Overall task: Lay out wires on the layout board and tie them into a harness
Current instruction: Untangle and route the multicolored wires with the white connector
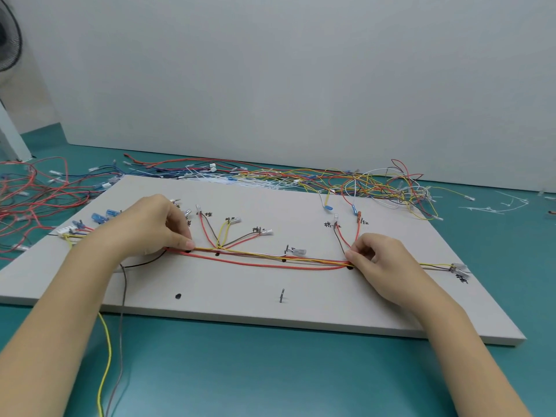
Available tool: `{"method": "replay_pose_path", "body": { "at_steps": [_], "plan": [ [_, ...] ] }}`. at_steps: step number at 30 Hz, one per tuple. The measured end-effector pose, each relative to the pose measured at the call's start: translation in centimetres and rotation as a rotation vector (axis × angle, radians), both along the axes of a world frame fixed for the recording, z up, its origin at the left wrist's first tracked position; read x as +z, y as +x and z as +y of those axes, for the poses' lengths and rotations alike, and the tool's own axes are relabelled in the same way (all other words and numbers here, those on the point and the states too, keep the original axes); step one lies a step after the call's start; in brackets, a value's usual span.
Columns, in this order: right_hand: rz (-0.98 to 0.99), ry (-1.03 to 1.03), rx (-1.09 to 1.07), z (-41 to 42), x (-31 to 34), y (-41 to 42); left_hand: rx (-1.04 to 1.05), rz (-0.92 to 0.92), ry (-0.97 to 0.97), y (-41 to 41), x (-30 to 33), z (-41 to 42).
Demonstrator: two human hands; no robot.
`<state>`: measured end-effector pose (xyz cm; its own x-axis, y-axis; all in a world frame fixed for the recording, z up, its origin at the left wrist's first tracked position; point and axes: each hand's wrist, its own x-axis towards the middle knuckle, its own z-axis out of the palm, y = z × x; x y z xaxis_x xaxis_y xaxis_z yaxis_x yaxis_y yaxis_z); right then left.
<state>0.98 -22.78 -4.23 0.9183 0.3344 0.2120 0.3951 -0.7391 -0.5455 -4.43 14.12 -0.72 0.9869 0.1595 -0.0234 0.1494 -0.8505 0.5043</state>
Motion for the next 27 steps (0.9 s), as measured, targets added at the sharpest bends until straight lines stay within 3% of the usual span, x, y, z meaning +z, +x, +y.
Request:
{"method": "replay_pose_path", "body": {
  "at_steps": [10,19,21,24,27],
  "plan": [
    [0.049,0.02,-0.047,-1.0,0.2,-0.1,-0.103,0.009,-0.083,0.0,-0.2,-0.3],
    [0.126,0.048,-0.452,-6.3,1.3,-0.1,-0.295,-0.047,-0.149,0.5,-1.4,-7.2],
    [0.054,0.049,-0.508,-6.4,1.5,-0.1,-0.321,-0.077,-0.159,0.4,-1.5,-8.7],
    [-0.143,0.031,-0.463,-4.4,1.8,-0.4,-0.336,-0.127,-0.168,0.3,-1.8,-10.2],
    [-0.037,0.003,-0.271,-1.6,1.2,-0.7,-0.332,-0.149,-0.182,0.2,-1.9,-10.5]
  ]
}}
